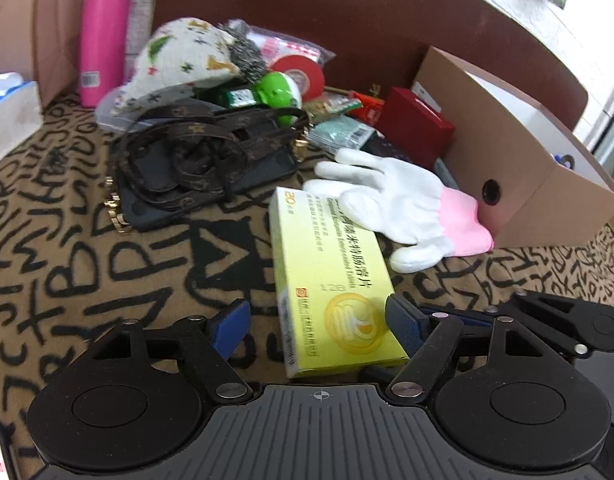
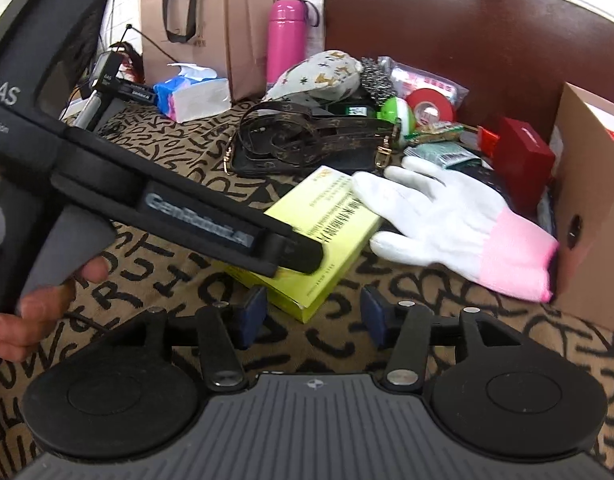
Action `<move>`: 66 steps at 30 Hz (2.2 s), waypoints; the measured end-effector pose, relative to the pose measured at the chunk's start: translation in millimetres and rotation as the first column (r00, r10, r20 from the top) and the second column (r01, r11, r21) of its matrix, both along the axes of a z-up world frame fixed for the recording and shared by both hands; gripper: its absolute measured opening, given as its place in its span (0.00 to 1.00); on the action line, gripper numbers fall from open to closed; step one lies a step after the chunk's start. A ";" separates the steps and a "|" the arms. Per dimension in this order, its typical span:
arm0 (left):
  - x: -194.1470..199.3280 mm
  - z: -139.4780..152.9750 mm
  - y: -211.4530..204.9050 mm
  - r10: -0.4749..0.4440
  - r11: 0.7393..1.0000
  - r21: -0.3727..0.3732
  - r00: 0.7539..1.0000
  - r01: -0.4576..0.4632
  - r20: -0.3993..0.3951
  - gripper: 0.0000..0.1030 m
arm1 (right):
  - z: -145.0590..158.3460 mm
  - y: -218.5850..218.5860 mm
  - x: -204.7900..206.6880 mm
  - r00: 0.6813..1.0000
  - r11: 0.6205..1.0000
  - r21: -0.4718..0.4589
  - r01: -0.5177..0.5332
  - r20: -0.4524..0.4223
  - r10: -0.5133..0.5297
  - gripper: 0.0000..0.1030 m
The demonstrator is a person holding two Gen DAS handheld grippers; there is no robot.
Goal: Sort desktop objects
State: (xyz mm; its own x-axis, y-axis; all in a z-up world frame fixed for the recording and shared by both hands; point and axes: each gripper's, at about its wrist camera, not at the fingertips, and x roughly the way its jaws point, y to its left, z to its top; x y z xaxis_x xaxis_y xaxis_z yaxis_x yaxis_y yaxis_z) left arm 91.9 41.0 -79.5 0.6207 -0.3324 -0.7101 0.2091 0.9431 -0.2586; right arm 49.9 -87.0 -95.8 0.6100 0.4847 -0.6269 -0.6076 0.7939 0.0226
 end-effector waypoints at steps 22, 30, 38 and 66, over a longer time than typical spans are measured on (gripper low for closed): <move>-45.2 71.1 -22.7 -0.031 0.999 0.034 0.984 0.025 0.173 0.61 | 52.3 -14.7 -31.1 0.995 0.994 0.103 -0.040 0.097 0.030 0.55; -24.5 112.9 -79.2 -0.150 0.989 0.047 0.946 0.142 0.287 0.66 | 91.2 -65.5 -25.6 0.973 0.988 0.134 0.080 0.206 -0.107 0.55; 13.0 136.7 -158.4 -0.280 0.959 0.053 0.898 0.279 0.338 0.68 | 115.5 -132.1 -6.4 0.927 0.953 0.179 0.243 0.248 -0.283 0.56; 174.9 89.0 -313.6 -0.385 0.921 -0.013 0.913 0.390 0.131 1.00 | 73.9 -271.5 130.4 0.778 0.796 0.049 0.603 0.183 -0.601 0.78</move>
